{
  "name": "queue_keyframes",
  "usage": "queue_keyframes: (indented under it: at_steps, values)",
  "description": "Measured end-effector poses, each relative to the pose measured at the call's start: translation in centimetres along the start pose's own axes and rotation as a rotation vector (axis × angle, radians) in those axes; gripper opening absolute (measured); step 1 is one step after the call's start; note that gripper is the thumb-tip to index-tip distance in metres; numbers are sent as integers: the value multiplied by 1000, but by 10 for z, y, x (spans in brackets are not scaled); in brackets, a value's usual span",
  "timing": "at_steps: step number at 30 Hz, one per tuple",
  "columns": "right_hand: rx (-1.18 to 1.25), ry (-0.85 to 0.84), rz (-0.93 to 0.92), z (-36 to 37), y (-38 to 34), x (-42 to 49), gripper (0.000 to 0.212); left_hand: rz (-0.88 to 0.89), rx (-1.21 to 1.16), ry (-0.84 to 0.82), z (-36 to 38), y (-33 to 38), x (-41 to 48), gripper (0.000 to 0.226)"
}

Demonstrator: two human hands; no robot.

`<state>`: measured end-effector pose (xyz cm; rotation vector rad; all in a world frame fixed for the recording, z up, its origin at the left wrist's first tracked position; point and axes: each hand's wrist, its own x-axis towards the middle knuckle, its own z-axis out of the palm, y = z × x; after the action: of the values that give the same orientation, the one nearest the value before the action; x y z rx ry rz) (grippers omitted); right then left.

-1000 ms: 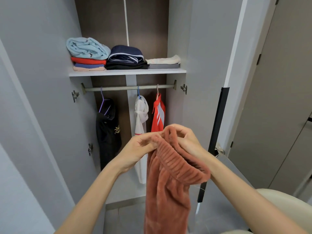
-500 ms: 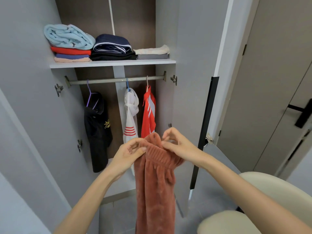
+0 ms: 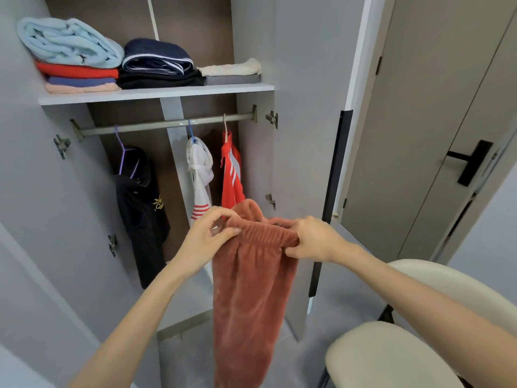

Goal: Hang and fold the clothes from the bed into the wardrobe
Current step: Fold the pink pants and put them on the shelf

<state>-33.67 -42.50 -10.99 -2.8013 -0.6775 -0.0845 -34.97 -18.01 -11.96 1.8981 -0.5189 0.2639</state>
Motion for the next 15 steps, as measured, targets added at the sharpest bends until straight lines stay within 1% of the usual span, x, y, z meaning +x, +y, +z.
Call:
queue_keyframes:
  at_steps: [1, 3, 5, 8, 11, 15]
  values:
    - [-133, 39, 29, -7, 3, 5, 33, 10, 26, 21, 1, -3, 3, 12]
    - [-263, 104, 55, -17, 6, 14, 24, 44, 103, 82, 5, -8, 11, 11]
    - [-287, 155, 82, -24, 11, 22, 16, 81, 169, 115, 9, -15, 23, 9]
    - [-305, 131, 152, -25, 26, 30, 21, 65, 186, 106, 22, -29, 39, 12]
    - [-238, 72, 220, -17, 49, 35, 28, 47, 223, 83, 43, -43, 56, 12]
    - [13, 61, 283, -10, 78, 39, 23, -7, 217, 119, 72, -52, 74, 16]
